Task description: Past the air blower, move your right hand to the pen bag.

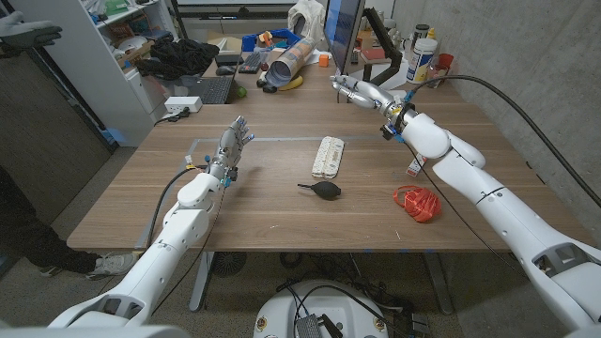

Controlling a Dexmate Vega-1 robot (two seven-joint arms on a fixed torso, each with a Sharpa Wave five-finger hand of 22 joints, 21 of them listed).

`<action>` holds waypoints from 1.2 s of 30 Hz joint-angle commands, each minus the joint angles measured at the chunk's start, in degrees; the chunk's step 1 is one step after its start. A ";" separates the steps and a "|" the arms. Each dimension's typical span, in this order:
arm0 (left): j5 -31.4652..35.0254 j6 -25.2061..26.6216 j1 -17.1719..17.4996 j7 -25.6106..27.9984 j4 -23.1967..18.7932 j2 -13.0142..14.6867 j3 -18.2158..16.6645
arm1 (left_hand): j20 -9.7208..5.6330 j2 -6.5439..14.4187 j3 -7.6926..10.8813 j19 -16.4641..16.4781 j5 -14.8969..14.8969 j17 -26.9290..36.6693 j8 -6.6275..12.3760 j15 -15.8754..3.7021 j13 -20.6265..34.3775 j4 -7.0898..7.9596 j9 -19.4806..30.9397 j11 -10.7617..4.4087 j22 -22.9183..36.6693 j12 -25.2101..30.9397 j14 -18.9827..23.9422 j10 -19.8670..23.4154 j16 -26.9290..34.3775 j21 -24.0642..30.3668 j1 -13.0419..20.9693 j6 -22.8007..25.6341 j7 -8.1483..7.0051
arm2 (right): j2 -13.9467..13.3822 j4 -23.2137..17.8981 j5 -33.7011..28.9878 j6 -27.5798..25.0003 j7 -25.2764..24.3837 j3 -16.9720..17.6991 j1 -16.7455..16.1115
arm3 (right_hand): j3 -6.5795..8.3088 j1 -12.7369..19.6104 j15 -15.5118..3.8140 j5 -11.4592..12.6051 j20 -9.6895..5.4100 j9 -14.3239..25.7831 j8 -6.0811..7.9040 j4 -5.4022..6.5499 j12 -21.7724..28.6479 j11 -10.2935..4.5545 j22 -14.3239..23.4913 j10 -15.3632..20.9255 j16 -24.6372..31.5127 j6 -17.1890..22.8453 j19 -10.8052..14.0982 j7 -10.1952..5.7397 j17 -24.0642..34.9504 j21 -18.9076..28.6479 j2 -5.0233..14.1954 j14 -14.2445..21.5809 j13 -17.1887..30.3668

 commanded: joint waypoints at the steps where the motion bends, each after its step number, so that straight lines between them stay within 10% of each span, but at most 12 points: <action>1: -0.15 -0.22 -0.25 -0.45 0.55 0.09 -0.13 | -3.72 3.28 -0.02 -1.25 0.21 0.15 0.47 -1.96 0.31 0.06 0.26 0.34 0.17 0.26 0.03 0.32 0.25 -0.04 0.07 0.53 0.09 | -0.37 -1.09 -3.91 0.13 0.68 -1.05 0.84 | 0.47 0.85 -2.44 -0.11 -5.33 0.27 0.14 -0.18 0.44 -0.11 0.13 0.65 0.53 0.71 0.49 0.03 0.01 -0.26 3.32 0.45 0.26; 36: -0.09 0.05 0.28 -0.35 0.01 0.27 -0.27 | -3.67 3.33 -0.05 -0.91 0.21 0.15 0.63 -1.89 0.33 0.08 0.30 0.33 0.09 0.27 0.28 0.75 0.25 -0.46 0.06 1.78 -0.33 | -1.53 -4.06 -13.62 -2.19 3.24 -3.54 2.13 | 0.76 1.51 -2.69 -0.14 -5.56 0.27 0.11 -0.39 0.73 0.74 0.10 2.88 0.46 2.61 1.31 -0.48 0.02 -0.70 3.27 1.70 0.25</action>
